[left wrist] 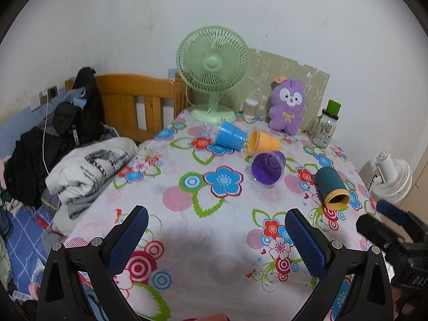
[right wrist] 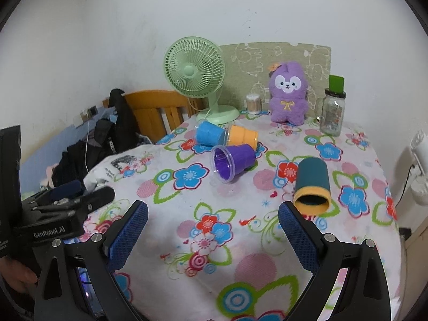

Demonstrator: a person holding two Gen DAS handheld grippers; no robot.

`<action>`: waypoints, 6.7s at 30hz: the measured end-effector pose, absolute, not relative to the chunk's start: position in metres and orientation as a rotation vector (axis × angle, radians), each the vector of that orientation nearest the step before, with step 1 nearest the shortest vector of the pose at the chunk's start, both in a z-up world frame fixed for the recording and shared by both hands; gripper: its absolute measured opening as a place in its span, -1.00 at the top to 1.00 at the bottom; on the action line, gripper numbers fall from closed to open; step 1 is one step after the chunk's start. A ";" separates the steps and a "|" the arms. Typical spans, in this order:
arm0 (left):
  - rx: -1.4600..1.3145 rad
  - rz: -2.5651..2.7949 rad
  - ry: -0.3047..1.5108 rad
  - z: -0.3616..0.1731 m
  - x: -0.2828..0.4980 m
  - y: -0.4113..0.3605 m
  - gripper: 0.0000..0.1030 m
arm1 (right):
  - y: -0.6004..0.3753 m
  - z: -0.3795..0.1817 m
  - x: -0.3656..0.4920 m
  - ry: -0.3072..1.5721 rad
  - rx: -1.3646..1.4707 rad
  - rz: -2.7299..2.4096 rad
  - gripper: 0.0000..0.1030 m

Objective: Flip cup upside down
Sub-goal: 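Move the right gripper to the orange cup and close around it, then lift the orange cup with the right gripper, pulling it off the blue cup, then carry the orange cup with the right gripper toward the left gripper, then grasp the orange cup with the left gripper while the right gripper releases it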

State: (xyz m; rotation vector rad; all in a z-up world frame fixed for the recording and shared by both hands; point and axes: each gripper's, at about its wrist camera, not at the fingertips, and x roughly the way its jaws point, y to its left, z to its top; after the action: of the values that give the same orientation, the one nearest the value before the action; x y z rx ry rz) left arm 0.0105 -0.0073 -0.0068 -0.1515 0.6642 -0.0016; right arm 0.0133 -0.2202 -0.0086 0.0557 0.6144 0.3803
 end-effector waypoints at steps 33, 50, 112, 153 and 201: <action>-0.261 0.037 0.874 -0.042 0.213 -0.028 -0.99 | -0.195 -0.047 0.290 0.813 -0.481 0.640 -0.92; -0.214 0.054 0.922 -0.057 0.247 -0.035 -0.99 | -0.148 -0.084 0.353 0.907 -0.688 0.877 -0.92; -0.077 -0.055 0.742 0.008 0.072 -0.048 -1.00 | -0.191 0.017 0.141 0.884 -0.234 0.423 -0.29; -0.068 -0.075 0.846 -0.052 -0.003 -0.048 -0.99 | -0.192 -0.096 0.071 1.107 0.041 0.278 -0.29; -0.031 -0.175 0.943 -0.090 0.041 -0.171 -0.99 | -0.350 -0.076 0.014 0.953 0.169 0.173 -0.55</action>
State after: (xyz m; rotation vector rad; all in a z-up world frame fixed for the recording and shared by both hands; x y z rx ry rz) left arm 0.0406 -0.1714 -0.0896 -0.0311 0.9428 -0.1747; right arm 0.0144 -0.3505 -0.0759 0.1694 0.9529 0.1732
